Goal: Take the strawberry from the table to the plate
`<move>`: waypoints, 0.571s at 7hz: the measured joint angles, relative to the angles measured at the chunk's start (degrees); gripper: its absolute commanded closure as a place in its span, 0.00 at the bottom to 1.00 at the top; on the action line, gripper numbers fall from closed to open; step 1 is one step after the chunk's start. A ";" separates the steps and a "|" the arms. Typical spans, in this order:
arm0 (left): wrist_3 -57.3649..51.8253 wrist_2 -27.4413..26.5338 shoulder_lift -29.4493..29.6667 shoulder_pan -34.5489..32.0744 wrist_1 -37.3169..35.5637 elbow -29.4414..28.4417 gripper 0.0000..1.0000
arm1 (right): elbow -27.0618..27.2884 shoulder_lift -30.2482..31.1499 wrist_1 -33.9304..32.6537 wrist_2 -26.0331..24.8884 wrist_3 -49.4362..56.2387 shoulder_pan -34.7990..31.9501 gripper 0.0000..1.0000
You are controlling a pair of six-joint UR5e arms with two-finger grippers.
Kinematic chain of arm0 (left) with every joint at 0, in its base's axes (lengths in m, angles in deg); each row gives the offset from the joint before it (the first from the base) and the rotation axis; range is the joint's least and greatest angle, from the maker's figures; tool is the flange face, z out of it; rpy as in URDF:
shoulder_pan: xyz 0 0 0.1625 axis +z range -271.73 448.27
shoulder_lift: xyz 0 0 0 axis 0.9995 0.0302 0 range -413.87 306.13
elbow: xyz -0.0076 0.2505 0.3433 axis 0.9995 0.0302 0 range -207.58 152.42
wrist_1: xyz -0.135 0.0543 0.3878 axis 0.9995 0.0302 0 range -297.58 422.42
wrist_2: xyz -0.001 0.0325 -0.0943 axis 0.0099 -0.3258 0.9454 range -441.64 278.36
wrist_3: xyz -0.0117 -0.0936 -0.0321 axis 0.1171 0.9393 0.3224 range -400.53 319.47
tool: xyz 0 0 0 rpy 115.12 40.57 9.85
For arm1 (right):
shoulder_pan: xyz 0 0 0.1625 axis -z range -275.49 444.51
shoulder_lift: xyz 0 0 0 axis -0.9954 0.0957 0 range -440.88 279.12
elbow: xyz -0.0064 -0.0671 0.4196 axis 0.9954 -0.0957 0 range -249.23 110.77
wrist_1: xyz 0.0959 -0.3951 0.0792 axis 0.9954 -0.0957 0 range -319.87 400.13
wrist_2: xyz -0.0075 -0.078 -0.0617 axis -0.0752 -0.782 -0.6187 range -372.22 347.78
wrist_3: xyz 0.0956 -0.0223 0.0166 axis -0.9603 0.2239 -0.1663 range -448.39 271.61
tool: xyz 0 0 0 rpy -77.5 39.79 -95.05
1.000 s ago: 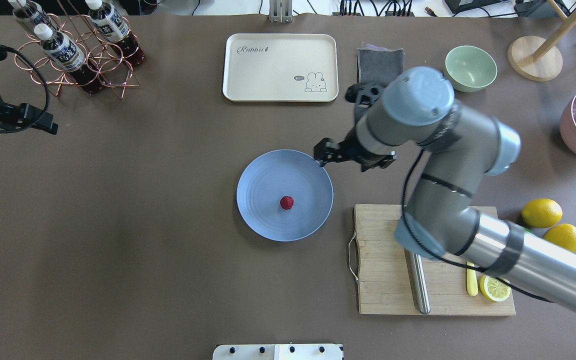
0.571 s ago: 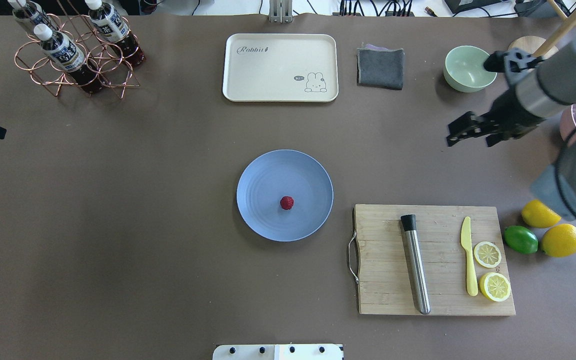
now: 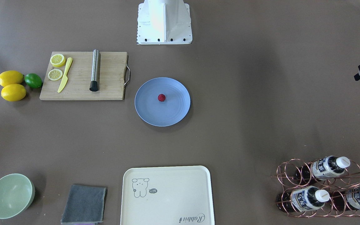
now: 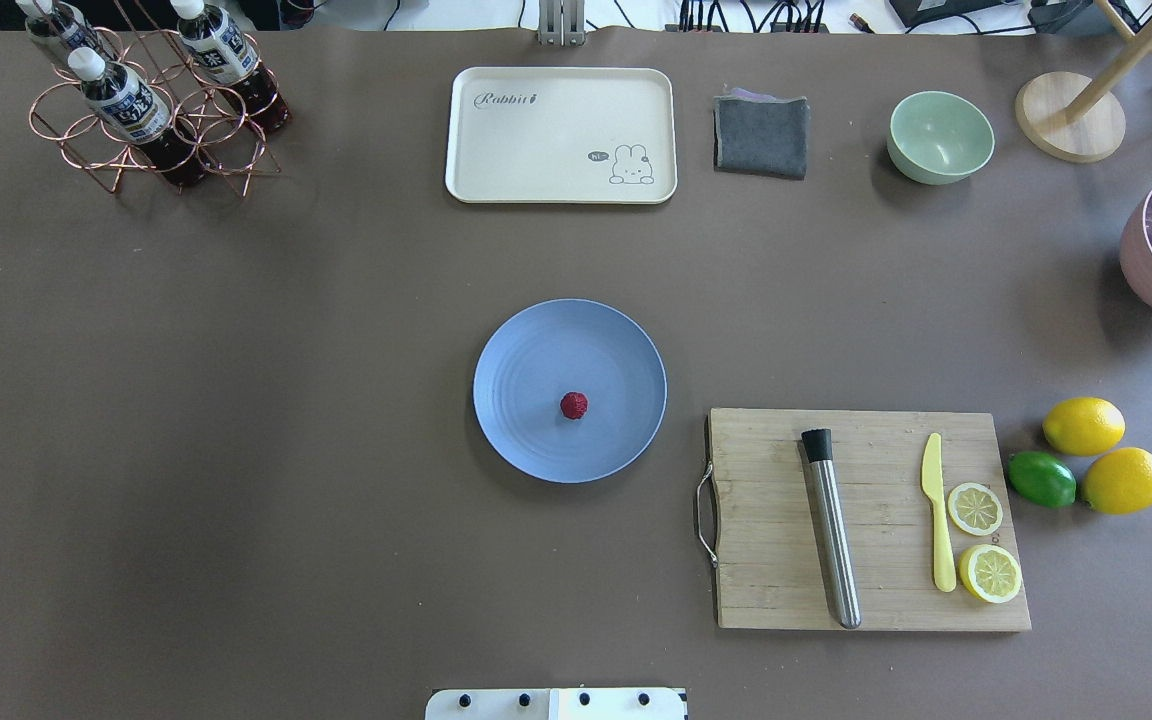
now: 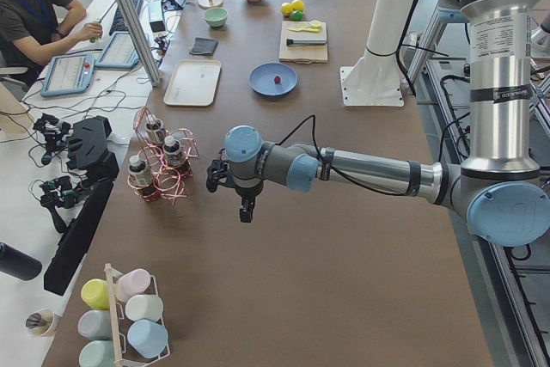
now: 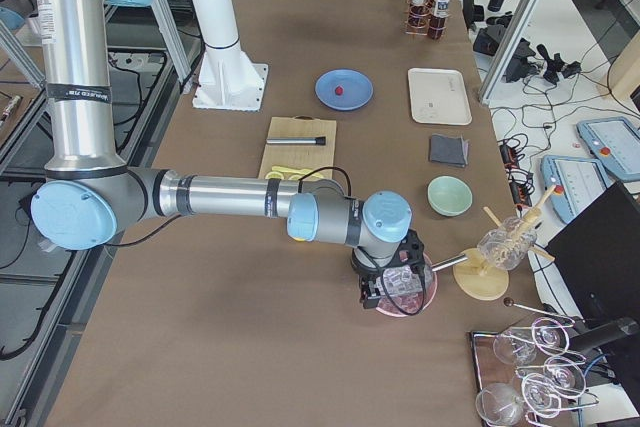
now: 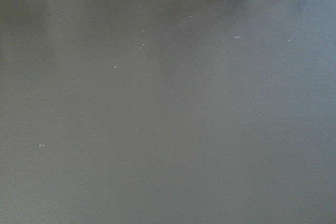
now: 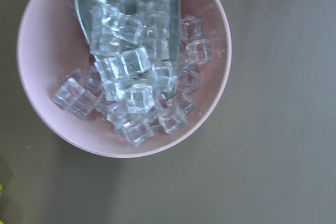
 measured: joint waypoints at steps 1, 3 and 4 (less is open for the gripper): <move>-1.21 -0.13 -0.53 -0.53 -0.14 -0.11 0.02 | -3.40 -1.27 -0.31 -1.20 4.78 -2.00 0.00; -1.67 -0.80 -0.67 -0.74 -1.39 -0.17 0.02 | -6.21 -2.37 -1.06 -1.47 9.11 -4.02 0.00; -1.64 -0.85 -0.70 -0.80 -2.12 -0.08 0.02 | -6.39 -2.38 -1.20 -1.39 9.65 -4.47 0.00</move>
